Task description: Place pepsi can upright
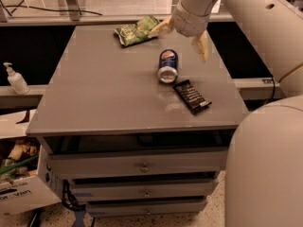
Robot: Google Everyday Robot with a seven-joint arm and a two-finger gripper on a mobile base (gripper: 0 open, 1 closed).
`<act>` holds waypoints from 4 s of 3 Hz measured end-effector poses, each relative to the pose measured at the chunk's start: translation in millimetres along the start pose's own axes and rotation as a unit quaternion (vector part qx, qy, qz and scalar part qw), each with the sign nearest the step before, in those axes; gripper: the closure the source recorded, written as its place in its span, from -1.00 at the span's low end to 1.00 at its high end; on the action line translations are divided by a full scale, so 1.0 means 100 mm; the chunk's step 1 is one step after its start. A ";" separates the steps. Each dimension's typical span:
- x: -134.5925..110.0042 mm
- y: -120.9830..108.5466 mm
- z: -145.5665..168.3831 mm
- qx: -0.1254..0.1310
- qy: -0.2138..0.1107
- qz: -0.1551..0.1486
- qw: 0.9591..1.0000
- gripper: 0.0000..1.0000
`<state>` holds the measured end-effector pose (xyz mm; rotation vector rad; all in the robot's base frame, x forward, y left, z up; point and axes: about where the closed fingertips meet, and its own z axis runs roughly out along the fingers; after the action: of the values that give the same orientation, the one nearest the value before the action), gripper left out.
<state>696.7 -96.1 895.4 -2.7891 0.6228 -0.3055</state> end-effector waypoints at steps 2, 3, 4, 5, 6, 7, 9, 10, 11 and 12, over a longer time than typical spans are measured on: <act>-0.01 -0.07 0.21 -0.016 0.053 -0.121 0.991 -1.00; 0.07 -0.12 0.31 -0.036 0.076 -0.139 0.987 -1.00; 0.17 -0.15 0.39 -0.058 0.086 -0.139 0.985 -1.00; 0.24 -0.17 0.48 -0.077 0.079 -0.135 0.985 -1.00; 0.24 -0.17 0.61 -0.099 0.051 -0.134 0.985 -1.00; 0.24 -0.12 0.69 -0.112 0.027 -0.135 0.984 -1.00; 0.18 -0.05 0.72 -0.115 -0.007 -0.149 0.982 -0.20; 0.18 -0.04 0.72 -0.113 -0.011 -0.149 0.982 0.28; 0.12 -0.09 0.61 -0.088 -0.018 -0.153 0.984 0.74; -0.01 -0.20 0.36 -0.035 -0.028 -0.173 0.984 1.00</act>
Offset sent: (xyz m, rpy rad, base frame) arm 0.0121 0.0147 -0.0214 -0.2158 -0.2272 0.2882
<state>713.0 -70.8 866.9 -2.9550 0.1348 -0.2735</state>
